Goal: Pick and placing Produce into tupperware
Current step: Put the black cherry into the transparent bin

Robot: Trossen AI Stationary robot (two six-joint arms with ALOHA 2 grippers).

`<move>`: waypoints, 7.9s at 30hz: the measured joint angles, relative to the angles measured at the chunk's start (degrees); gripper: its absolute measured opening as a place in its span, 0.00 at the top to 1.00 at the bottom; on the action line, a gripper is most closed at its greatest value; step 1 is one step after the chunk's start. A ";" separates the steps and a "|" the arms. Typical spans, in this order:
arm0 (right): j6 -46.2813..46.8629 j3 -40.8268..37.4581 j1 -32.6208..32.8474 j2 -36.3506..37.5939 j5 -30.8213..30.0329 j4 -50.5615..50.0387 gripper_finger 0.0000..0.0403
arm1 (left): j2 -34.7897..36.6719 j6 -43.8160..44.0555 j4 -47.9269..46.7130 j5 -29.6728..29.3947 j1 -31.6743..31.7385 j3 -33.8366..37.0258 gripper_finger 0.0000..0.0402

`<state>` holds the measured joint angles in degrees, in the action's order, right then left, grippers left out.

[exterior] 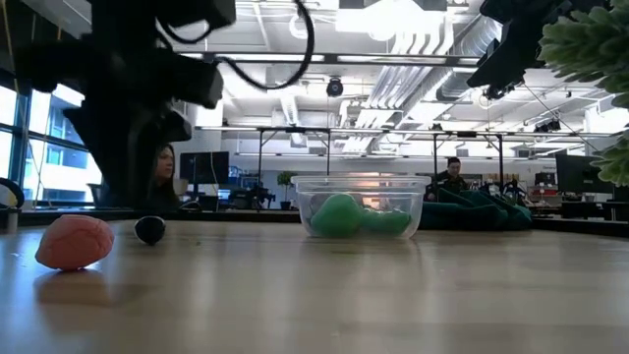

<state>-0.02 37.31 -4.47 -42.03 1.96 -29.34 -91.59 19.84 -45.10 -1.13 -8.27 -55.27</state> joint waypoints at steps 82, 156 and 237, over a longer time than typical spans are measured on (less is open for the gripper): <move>-0.01 -0.01 0.00 0.00 0.00 -0.02 0.94 | -8.92 -10.82 8.91 -1.90 1.18 0.09 0.63; -0.01 -0.01 0.00 0.00 0.01 0.02 0.94 | -9.01 -25.82 -7.66 -6.64 1.18 -15.05 0.57; 0.00 0.00 0.00 -0.01 0.01 -0.34 0.94 | -17.36 -46.62 24.45 4.17 13.20 -13.41 0.66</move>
<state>-0.02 37.31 -4.47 -42.04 1.96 -29.68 -108.96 -26.79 -20.65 3.04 4.92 -68.69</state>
